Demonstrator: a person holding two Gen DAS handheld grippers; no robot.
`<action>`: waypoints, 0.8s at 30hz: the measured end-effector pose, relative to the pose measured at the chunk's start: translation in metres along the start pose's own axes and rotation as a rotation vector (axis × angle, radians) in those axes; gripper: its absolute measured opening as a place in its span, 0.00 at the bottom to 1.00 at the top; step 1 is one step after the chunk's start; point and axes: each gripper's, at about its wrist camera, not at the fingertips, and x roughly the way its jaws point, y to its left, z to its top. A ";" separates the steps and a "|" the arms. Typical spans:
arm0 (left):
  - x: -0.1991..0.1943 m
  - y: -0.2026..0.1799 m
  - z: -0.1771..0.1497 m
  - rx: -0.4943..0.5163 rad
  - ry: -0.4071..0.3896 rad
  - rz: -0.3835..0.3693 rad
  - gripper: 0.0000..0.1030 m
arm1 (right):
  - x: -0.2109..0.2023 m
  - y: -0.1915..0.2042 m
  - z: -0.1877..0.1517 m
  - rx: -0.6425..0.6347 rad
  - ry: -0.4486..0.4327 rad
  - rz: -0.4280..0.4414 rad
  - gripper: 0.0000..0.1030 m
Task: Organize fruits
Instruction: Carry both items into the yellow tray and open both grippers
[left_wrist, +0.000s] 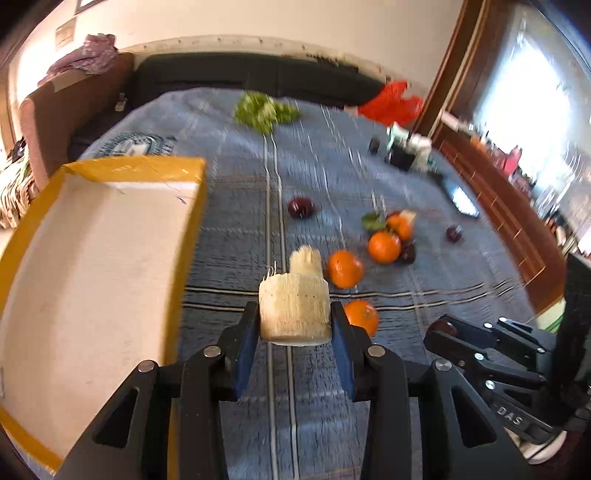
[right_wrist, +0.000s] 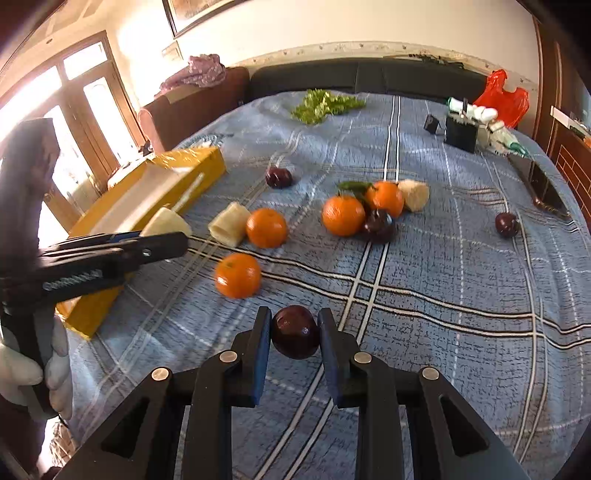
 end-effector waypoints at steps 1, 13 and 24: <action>-0.015 0.006 -0.001 -0.013 -0.024 -0.002 0.35 | -0.006 0.005 0.002 -0.008 -0.010 0.002 0.27; -0.128 0.106 0.005 -0.112 -0.184 0.203 0.36 | -0.070 0.130 0.092 -0.147 -0.146 0.280 0.28; -0.073 0.196 -0.027 -0.234 -0.047 0.304 0.36 | 0.061 0.231 0.067 -0.229 0.113 0.320 0.28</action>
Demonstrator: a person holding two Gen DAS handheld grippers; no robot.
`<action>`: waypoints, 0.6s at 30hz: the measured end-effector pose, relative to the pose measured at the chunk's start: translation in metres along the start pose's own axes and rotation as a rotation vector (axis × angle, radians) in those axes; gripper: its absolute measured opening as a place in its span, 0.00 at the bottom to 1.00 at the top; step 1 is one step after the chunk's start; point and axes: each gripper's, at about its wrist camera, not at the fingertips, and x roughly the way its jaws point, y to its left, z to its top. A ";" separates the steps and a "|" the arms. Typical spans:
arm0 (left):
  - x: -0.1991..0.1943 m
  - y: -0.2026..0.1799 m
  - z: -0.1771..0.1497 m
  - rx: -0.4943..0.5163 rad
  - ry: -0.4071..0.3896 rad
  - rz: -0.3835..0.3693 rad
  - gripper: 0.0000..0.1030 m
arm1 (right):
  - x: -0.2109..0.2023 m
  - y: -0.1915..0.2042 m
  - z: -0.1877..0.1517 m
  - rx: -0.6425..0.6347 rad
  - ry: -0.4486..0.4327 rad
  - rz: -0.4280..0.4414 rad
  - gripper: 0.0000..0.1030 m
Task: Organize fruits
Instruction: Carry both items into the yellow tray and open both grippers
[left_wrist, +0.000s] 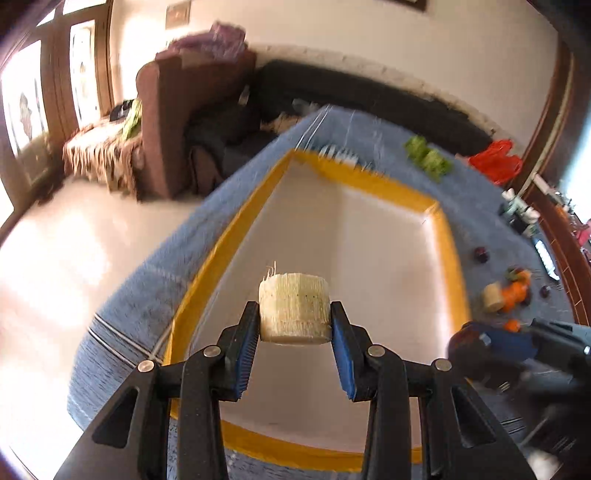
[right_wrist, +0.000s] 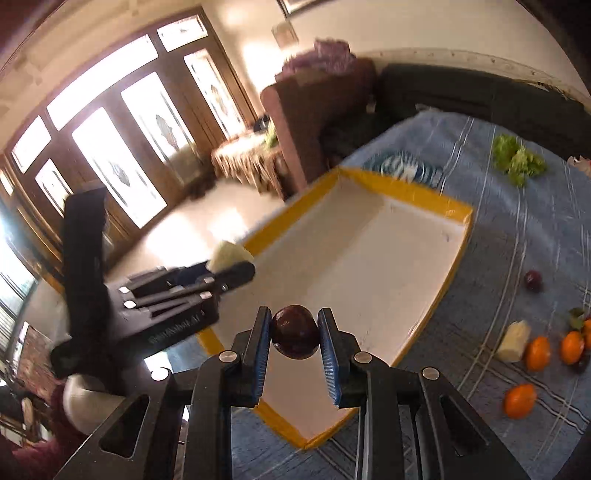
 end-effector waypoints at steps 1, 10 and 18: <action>0.009 0.005 -0.002 -0.009 0.016 0.005 0.36 | 0.016 0.004 -0.004 -0.018 0.030 -0.022 0.28; 0.020 0.016 -0.010 -0.034 0.026 0.022 0.39 | 0.064 0.014 -0.018 -0.066 0.120 -0.051 0.29; -0.004 0.016 -0.006 -0.078 -0.021 -0.021 0.56 | 0.057 0.017 -0.018 -0.062 0.100 -0.052 0.31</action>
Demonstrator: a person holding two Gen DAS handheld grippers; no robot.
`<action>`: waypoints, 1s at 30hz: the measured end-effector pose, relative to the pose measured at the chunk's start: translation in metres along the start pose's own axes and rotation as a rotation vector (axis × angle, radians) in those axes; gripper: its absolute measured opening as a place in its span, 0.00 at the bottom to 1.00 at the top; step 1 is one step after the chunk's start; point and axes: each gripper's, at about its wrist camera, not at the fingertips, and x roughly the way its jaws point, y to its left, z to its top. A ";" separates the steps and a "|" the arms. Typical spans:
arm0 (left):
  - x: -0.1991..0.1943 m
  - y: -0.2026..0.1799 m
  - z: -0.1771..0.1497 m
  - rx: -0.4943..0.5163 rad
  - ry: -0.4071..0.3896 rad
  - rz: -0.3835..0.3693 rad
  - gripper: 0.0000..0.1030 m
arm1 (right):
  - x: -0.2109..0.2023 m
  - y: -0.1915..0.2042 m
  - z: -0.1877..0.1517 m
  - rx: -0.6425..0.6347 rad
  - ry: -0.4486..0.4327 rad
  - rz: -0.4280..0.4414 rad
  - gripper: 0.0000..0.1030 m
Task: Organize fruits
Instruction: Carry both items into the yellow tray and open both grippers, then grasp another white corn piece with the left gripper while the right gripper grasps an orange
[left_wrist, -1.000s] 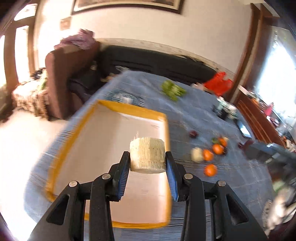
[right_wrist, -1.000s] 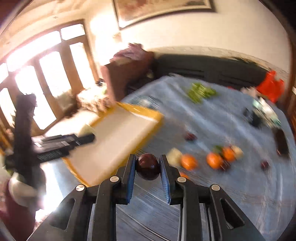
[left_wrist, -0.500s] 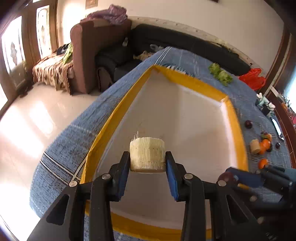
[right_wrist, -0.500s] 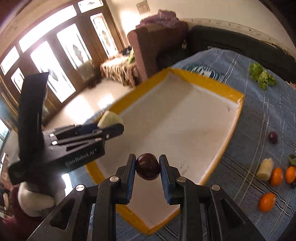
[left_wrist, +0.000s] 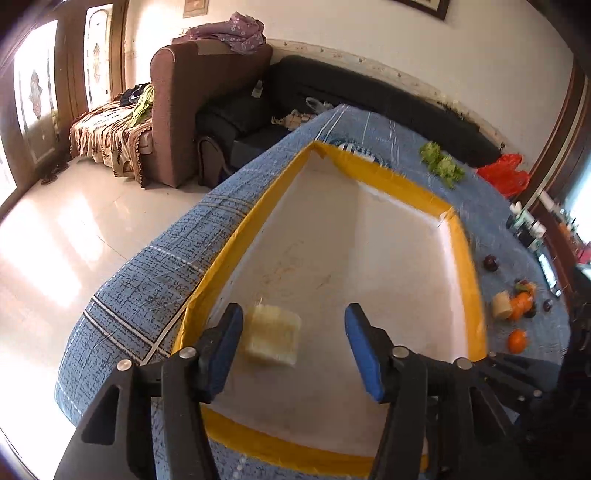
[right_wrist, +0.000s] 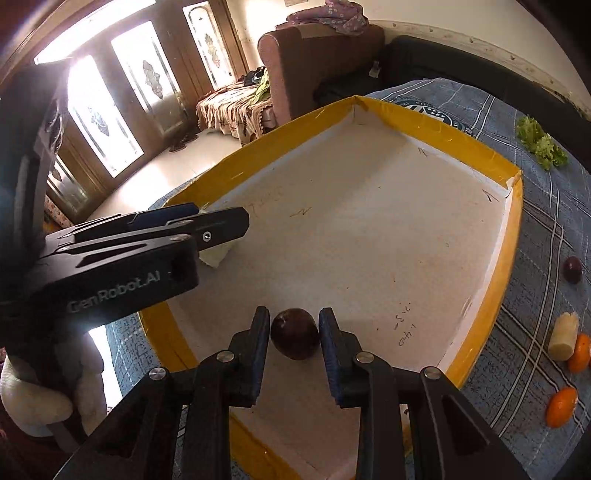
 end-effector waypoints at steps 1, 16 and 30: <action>-0.007 0.000 0.000 -0.011 -0.014 -0.009 0.56 | -0.004 0.000 0.001 -0.003 -0.011 -0.002 0.32; -0.091 -0.100 -0.024 0.115 -0.157 -0.059 0.80 | -0.122 -0.073 -0.055 0.201 -0.252 -0.097 0.47; -0.096 -0.182 -0.047 0.297 -0.172 0.020 0.80 | -0.190 -0.177 -0.130 0.443 -0.320 -0.211 0.47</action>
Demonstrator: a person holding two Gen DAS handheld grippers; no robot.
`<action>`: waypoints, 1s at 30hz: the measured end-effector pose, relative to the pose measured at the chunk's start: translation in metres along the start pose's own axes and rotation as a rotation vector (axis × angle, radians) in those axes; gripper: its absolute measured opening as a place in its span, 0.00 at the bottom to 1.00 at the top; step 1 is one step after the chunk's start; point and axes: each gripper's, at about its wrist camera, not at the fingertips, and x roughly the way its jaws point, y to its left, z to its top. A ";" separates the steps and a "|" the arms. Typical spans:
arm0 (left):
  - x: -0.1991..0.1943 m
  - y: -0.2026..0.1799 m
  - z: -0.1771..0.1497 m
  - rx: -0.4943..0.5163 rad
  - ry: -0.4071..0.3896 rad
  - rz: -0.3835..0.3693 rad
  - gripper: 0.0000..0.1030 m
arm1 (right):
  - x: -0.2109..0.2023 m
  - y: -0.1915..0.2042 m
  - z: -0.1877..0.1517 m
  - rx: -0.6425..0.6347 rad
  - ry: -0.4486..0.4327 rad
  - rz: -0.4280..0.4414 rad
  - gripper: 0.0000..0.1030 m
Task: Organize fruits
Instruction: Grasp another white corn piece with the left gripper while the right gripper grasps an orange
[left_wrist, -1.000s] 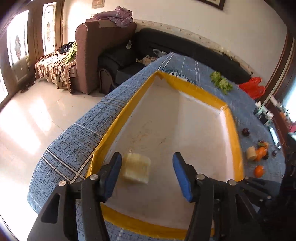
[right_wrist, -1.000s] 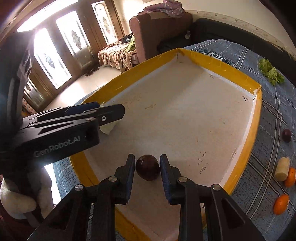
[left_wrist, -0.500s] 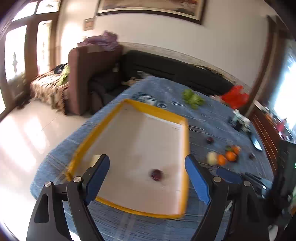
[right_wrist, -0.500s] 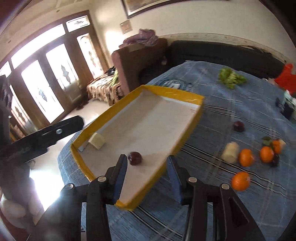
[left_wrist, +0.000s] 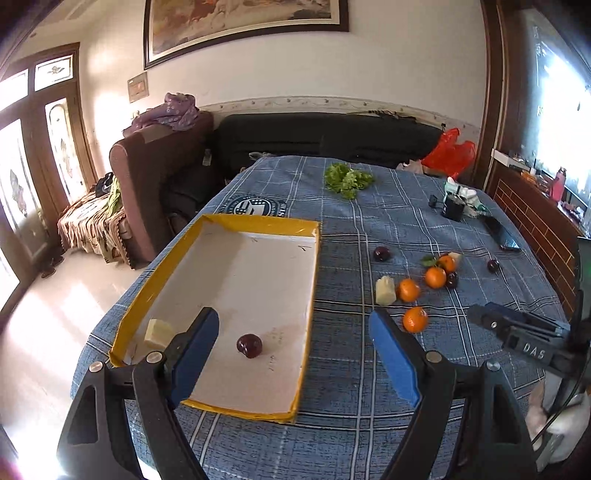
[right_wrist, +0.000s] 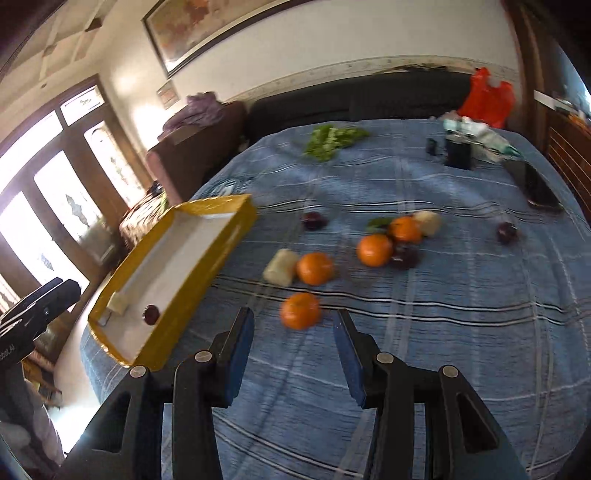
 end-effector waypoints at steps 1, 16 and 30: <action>0.001 -0.003 0.000 0.004 0.004 0.000 0.80 | -0.002 -0.005 0.001 0.007 -0.003 -0.004 0.47; 0.050 -0.009 -0.008 -0.023 0.126 -0.130 0.82 | 0.019 -0.070 0.017 0.093 0.036 -0.077 0.48; 0.121 -0.027 0.022 -0.052 0.226 -0.278 0.82 | 0.097 -0.008 0.014 -0.071 0.166 0.113 0.57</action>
